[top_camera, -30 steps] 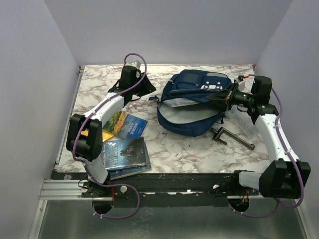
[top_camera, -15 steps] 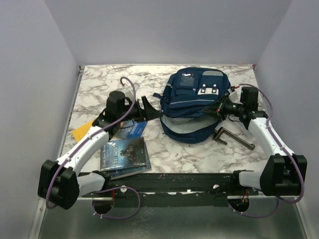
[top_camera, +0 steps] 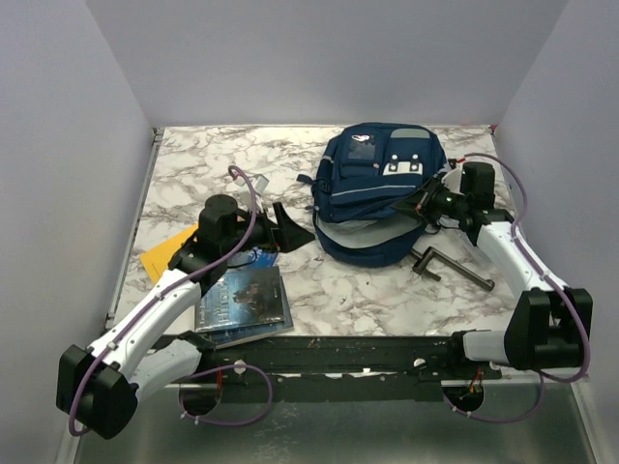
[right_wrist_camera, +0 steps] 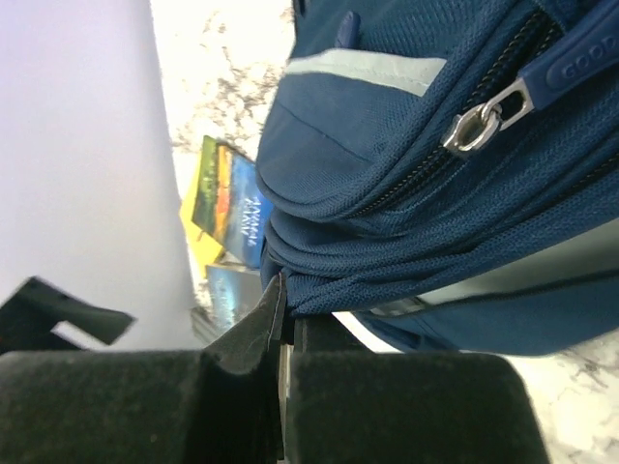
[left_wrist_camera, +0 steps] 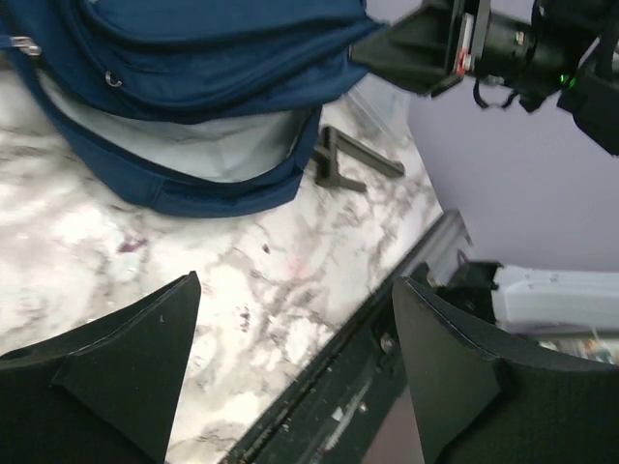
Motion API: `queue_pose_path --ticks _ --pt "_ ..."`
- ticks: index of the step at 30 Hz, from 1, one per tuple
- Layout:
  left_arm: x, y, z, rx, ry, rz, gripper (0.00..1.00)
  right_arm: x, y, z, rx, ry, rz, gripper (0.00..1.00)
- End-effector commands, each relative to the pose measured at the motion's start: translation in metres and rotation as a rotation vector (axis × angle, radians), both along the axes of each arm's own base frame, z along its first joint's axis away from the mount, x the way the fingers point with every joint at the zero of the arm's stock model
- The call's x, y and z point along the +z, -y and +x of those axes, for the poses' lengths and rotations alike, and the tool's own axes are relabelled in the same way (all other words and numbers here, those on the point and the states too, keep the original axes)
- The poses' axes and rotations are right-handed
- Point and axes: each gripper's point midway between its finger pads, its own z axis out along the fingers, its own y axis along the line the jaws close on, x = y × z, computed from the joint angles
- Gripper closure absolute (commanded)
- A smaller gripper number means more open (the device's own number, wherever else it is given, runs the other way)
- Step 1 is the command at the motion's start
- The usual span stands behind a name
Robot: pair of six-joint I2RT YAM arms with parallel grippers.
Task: Pack the student bag
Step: Unzip the student bag at the center of the board, then move the book to the center of the board.
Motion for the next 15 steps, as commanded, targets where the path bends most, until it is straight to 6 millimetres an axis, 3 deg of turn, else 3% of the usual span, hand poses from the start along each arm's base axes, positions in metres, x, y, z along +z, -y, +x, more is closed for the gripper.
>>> queue_pose_path --ticks 1,4,6,7,9,12,15 --pt "0.003 -0.048 0.016 0.197 0.045 0.124 0.17 -0.006 -0.019 0.023 0.023 0.099 -0.164 0.99" --pt "0.002 -0.072 0.017 0.271 0.089 0.195 0.15 -0.033 -0.02 0.017 0.048 -0.007 -0.301 0.86" --pt "0.009 -0.086 0.018 0.309 0.136 0.241 0.15 -0.044 -0.007 0.009 0.032 -0.039 -0.45 0.61" --pt "0.015 -0.093 0.018 0.329 0.164 0.264 0.15 -0.044 0.001 0.004 0.01 -0.04 -0.546 0.44" --pt "0.021 -0.105 0.018 0.37 0.204 0.307 0.14 -0.041 0.011 -0.007 -0.006 -0.033 -0.713 0.26" --pt "0.013 -0.114 0.019 0.421 0.195 0.331 0.13 -0.031 0.001 -0.022 0.002 -0.006 -0.825 0.21" --pt "-0.019 -0.129 0.017 0.549 0.044 0.32 0.12 -0.017 -0.047 -0.038 0.055 0.096 -0.855 0.19"
